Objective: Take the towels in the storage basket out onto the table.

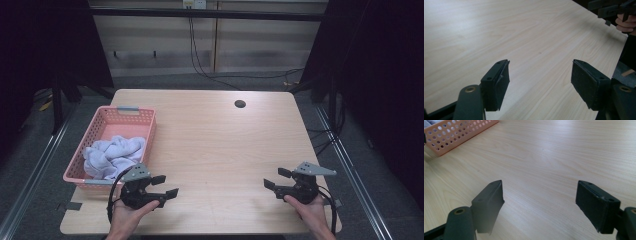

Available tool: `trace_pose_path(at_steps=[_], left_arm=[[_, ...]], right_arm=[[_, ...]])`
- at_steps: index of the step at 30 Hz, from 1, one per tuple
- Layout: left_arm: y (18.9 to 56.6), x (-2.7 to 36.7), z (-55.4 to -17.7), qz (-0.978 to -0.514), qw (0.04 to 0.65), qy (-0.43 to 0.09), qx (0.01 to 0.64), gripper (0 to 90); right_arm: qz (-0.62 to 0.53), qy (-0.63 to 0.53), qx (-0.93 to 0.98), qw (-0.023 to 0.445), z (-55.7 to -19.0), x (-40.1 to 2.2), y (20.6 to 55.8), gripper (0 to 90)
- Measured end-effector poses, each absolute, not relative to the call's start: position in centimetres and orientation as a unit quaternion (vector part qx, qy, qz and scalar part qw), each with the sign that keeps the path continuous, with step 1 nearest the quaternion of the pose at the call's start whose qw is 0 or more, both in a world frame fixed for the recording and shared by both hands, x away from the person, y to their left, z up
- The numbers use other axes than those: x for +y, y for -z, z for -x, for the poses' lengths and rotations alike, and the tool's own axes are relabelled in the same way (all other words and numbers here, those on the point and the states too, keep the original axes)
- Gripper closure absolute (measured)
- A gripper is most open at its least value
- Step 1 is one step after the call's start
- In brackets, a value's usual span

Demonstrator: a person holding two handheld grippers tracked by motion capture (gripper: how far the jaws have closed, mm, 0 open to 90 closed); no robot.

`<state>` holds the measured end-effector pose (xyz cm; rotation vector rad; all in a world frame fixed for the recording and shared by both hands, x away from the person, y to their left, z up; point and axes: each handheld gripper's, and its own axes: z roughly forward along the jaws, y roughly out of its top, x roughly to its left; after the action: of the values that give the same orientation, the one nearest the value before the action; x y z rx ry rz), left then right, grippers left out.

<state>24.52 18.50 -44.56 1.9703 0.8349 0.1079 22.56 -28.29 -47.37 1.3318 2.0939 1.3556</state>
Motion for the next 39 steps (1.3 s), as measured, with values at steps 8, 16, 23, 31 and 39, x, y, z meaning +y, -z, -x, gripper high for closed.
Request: trace_pose_path(at_steps=[8, 16, 23, 31, 39], left_arm=[[43.1, 20.4, -24.9, -0.803, 0.475, -0.071, 0.353, 36.8], [41.4, 22.1, -25.5, -0.82, 0.441, -0.082, 0.355, 40.8], [39.8, 26.1, -27.3, -0.811, 0.452, -0.063, 0.367, 33.8], [38.9, 29.4, -29.6, -0.815, 0.426, -0.078, 0.386, 25.9], [38.9, 32.5, -32.8, -0.822, 0.387, -0.083, 0.41, 21.2]], right_arm=[[-0.451, -0.471, 0.744, 0.143, -22.3, -27.5, 47.3, 20.5], [-0.451, -0.478, 0.741, 0.137, -22.5, -27.5, 47.2, 20.4], [-0.445, -0.478, 0.746, 0.129, -22.4, -27.4, 47.2, 19.7], [-0.438, -0.47, 0.757, 0.122, -22.5, -26.9, 47.3, 18.9], [-0.438, -0.463, 0.761, 0.121, -22.6, -26.8, 47.4, 18.2]])
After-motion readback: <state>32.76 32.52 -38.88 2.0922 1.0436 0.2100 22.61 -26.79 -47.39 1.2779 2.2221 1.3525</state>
